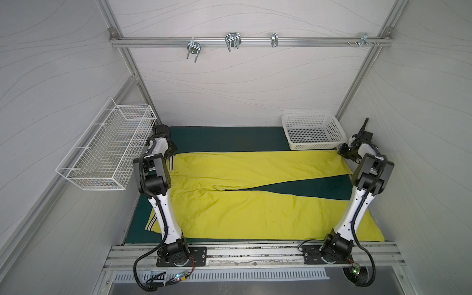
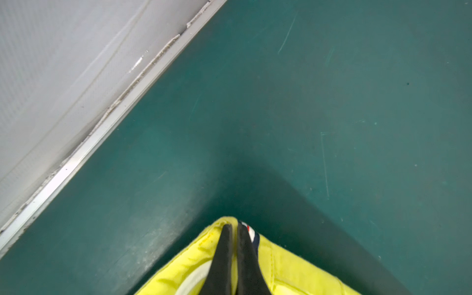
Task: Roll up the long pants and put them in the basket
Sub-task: Fold the long pant at the center of the board.
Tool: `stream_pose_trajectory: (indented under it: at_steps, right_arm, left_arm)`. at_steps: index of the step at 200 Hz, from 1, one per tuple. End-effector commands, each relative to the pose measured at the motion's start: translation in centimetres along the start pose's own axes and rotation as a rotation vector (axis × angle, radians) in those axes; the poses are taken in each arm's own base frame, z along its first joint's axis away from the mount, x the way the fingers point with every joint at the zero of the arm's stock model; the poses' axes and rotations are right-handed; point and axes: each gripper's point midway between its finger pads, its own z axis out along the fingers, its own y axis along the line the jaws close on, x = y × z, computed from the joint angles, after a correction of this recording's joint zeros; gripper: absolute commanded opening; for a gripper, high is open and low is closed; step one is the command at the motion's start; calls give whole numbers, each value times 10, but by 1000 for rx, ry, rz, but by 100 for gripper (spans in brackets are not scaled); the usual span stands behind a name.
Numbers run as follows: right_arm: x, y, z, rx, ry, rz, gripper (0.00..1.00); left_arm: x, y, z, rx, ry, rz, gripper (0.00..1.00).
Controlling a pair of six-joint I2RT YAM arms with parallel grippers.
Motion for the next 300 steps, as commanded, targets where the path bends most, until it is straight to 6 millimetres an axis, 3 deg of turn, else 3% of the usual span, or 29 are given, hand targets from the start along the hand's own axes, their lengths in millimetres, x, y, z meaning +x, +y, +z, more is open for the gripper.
stream_pose_trajectory:
  at_steps: [1,20,53,69,125,156,183,224,264,300]
  right_arm:
    - [15,-16,-34,-8,7,191,0]
    - [12,-5,-52,-42,-11,189,0]
    - [14,15,-78,-111,-35,220,0]
    - [18,25,-90,-149,-44,242,0]
    - [28,45,-126,-209,-77,250,0]
    - [16,55,-157,-216,-148,210,0]
    - [1,67,-188,-238,-190,159,0]
    - [-10,91,-251,-305,-324,83,0]
    - [4,121,-317,-375,-490,-33,3]
    - [27,133,-353,-376,-552,-89,0]
  left_arm:
    - [-35,-1,-34,69,-102,-77,0]
    - [-36,-20,-45,129,-120,-68,0]
    - [-30,-71,-72,172,-168,50,0]
    - [-41,-92,-90,228,-201,42,0]
    - [-55,-148,-122,407,-223,8,0]
    - [-69,-183,-135,521,-227,-32,0]
    - [-91,-207,-163,625,-274,-62,0]
    - [-104,-215,-198,758,-334,-54,0]
    - [-112,-193,-235,865,-404,-91,0]
    - [-124,-156,-262,988,-444,-224,0]
